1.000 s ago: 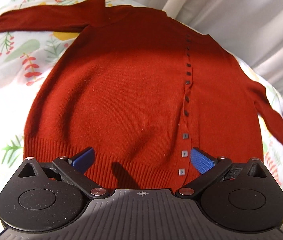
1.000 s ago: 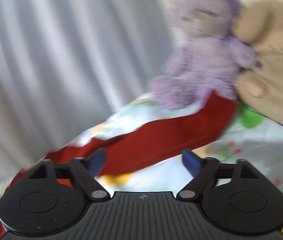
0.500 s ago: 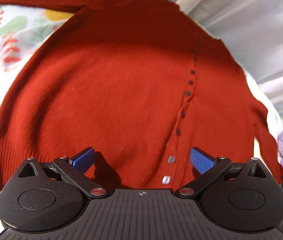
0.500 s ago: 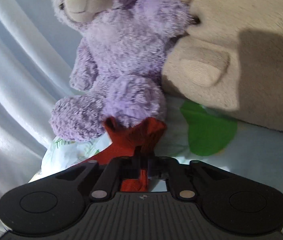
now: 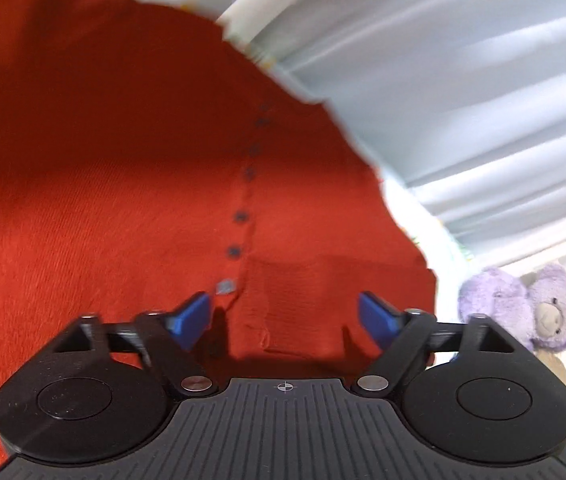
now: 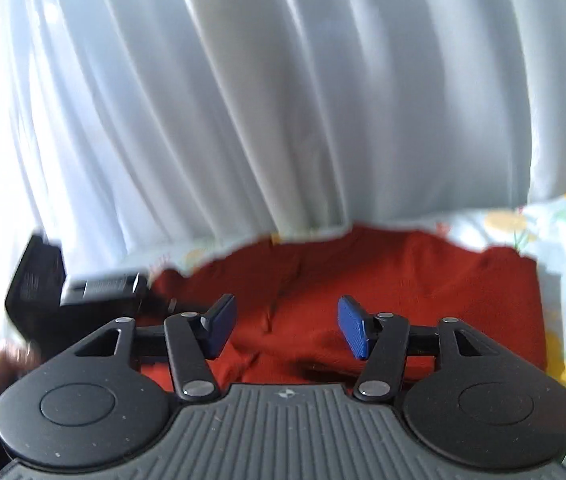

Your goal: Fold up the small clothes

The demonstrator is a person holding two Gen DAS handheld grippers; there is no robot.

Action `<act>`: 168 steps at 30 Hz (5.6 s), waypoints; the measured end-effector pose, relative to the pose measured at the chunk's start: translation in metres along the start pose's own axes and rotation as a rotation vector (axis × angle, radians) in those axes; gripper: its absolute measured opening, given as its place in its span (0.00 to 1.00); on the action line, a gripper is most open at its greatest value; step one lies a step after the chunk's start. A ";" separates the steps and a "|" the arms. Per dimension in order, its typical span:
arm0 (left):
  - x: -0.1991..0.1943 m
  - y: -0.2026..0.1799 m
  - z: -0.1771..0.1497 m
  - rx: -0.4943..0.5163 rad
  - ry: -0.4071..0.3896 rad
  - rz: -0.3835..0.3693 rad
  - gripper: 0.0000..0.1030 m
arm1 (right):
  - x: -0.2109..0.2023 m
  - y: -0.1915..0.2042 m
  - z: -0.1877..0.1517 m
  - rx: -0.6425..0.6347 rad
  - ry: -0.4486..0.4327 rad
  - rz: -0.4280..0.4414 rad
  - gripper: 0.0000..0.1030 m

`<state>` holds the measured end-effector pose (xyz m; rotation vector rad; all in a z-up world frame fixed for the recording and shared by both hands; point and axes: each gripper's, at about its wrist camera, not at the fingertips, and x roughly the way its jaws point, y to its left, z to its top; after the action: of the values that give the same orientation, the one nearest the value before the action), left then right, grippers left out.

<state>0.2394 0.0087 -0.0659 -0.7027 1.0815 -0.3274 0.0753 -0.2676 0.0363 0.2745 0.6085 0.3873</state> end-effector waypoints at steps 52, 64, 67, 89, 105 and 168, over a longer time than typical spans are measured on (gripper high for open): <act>0.005 0.071 0.098 0.108 -0.203 0.106 0.06 | 0.066 -0.073 0.001 0.370 0.148 -0.277 0.43; -0.065 0.034 0.142 0.295 -0.474 0.192 0.06 | 0.087 -0.075 -0.014 0.467 0.196 -0.221 0.46; -0.060 0.040 0.146 0.285 -0.445 0.205 0.06 | 0.092 -0.081 -0.018 0.524 0.177 -0.179 0.46; -0.015 0.056 0.125 0.310 -0.318 0.202 0.06 | 0.089 -0.091 0.010 0.432 0.013 -0.380 0.36; -0.006 0.053 0.125 0.358 -0.374 0.286 0.09 | 0.148 -0.095 0.022 0.218 0.012 -0.542 0.07; -0.249 0.379 0.088 -0.916 -0.938 0.195 0.08 | 0.111 -0.002 -0.017 0.220 0.112 -0.191 0.28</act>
<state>0.1723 0.4623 -0.1213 -1.3568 0.3254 0.6800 0.1490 -0.2192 -0.0325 0.4036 0.7823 0.1515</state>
